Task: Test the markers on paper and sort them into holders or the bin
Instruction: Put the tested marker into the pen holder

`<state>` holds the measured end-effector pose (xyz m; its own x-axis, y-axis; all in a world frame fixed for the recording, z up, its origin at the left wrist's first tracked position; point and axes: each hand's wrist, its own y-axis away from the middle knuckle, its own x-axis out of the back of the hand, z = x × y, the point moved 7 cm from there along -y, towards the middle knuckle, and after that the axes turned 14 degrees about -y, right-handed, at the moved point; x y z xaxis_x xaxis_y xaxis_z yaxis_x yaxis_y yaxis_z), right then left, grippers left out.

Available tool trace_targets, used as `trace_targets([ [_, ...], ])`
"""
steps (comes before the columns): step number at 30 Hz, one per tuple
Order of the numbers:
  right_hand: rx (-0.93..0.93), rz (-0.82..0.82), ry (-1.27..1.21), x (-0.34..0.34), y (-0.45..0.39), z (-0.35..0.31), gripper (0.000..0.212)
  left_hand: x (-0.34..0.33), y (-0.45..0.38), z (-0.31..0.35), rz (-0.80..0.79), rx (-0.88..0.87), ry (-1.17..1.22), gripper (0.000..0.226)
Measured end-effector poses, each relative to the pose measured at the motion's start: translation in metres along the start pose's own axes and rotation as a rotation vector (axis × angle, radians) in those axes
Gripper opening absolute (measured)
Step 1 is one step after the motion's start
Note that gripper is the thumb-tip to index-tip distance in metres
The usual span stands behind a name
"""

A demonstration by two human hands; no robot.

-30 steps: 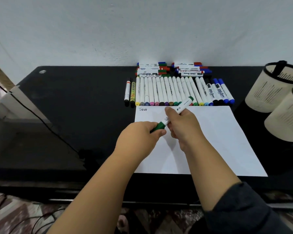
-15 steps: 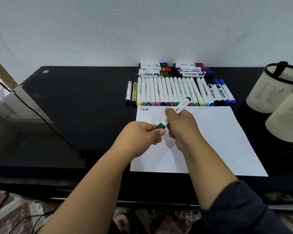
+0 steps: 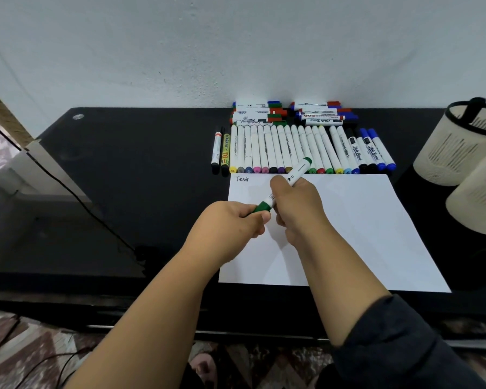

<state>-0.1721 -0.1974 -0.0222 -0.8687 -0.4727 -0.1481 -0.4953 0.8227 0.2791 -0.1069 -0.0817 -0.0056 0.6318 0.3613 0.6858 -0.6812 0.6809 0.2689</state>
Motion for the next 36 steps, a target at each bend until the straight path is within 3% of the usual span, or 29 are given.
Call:
trace_targets([
  [6,-0.018,0.018,-0.046,-0.005,0.002,0.002,0.022,0.005,0.007,0.008,0.082,-0.063,-0.355,0.029],
  [9,-0.027,-0.004,-0.046,-0.008,0.000,0.004,0.020,0.009,0.008,-0.001,0.026,-0.026,-0.078,0.017],
  [12,-0.028,0.115,-0.126,0.019,-0.015,-0.009,0.022,0.016,0.014,-0.011,-0.012,-0.034,0.111,0.013],
  [15,-0.041,0.132,-0.295,0.032,-0.022,-0.013,0.023,0.026,0.015,-0.019,0.075,-0.020,0.069,0.012],
  [19,-0.059,0.040,-0.281,0.014,-0.016,0.000,0.025,0.022,0.007,-0.015,0.081,0.025,-0.052,0.018],
  [21,-0.074,0.046,-0.316,0.015,-0.015,-0.001,0.021,0.022,0.001,-0.017,0.083,0.041,-0.082,0.010],
  [23,-0.075,0.034,-0.339,0.017,-0.015,-0.004,0.017,0.030,-0.004,-0.018,0.104,0.040,-0.146,0.024],
  [29,-0.023,0.062,-0.202,0.002,-0.023,-0.016,0.020,0.056,-0.025,-0.021,0.178,0.045,-0.246,0.036],
  [32,0.039,0.001,-0.097,-0.019,-0.031,-0.021,0.013,0.063,-0.033,-0.028,0.212,0.041,-0.275,0.036],
  [36,0.158,-0.022,0.100,-0.036,-0.042,-0.022,0.025,0.066,-0.042,-0.039,0.219,0.048,-0.319,0.033],
])
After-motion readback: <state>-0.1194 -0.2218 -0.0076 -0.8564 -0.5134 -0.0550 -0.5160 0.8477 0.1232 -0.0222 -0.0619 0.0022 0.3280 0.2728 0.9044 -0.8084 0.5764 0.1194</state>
